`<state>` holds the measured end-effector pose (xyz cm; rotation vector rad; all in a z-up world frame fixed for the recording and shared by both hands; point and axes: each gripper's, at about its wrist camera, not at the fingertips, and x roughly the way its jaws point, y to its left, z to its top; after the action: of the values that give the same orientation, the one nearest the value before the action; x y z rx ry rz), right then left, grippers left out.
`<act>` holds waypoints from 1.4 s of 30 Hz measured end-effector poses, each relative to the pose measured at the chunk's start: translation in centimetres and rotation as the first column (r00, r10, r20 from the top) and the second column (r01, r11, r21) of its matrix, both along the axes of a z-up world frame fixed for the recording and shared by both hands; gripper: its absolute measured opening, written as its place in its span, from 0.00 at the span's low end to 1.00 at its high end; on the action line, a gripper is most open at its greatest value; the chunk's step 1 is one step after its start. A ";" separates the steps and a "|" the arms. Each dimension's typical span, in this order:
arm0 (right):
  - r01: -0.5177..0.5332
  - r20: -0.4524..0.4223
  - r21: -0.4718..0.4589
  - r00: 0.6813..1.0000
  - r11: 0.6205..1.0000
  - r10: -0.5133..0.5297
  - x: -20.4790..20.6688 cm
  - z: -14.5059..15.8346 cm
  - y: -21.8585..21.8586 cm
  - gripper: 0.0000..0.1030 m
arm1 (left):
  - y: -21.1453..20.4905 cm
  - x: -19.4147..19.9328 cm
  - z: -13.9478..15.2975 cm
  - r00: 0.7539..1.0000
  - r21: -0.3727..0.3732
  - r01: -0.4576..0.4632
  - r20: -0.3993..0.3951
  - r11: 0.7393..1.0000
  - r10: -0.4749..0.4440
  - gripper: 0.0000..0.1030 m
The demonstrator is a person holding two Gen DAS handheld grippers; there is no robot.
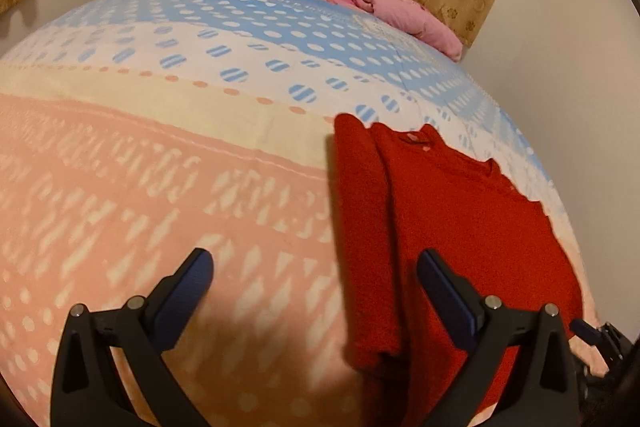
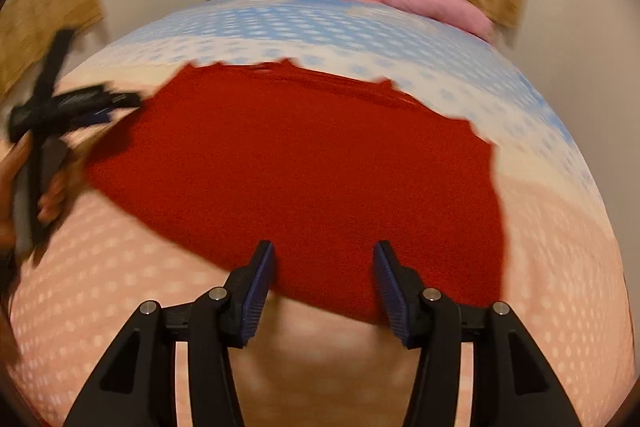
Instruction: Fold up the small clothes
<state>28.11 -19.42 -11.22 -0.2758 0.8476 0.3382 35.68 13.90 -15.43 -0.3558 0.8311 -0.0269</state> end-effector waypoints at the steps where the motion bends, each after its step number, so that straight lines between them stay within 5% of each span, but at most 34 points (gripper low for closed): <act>1: -0.041 0.006 -0.016 0.999 0.999 0.041 -0.4 -0.1 1.4 0.51 | 0.0 0.2 0.1 1.000 0.001 0.009 0.003 1.000 -0.009 1.00; 12: -0.265 0.027 -0.151 0.962 0.952 0.272 -3.2 -1.9 11.5 0.53 | -1.6 4.1 -0.6 0.991 0.027 0.123 -0.049 0.992 -0.121 1.00; 28: -0.267 0.150 -0.299 0.935 0.916 0.321 -4.3 -3.4 18.5 0.53 | -0.9 6.5 -0.9 0.986 -0.056 0.169 0.004 0.984 -0.169 0.99; 39: -0.259 0.173 -0.310 0.931 0.915 0.322 -3.8 -3.7 19.3 0.52 | -1.1 6.6 -1.0 0.979 -0.089 0.205 0.026 0.975 -0.203 0.69; 41: -0.260 0.173 -0.306 0.931 0.916 0.322 -3.7 -3.7 19.2 0.52 | -1.3 6.7 -1.1 0.974 -0.099 0.228 0.026 0.969 -0.227 0.46; 42: -0.262 0.173 -0.307 0.930 0.915 0.324 -3.7 -3.7 19.3 0.45 | -1.5 6.9 -1.2 0.970 -0.110 0.244 0.021 0.964 -0.243 0.43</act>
<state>24.39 -0.11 -14.92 -0.6987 0.6307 0.4611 42.55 12.42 -16.63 -0.3568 0.8644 -0.3053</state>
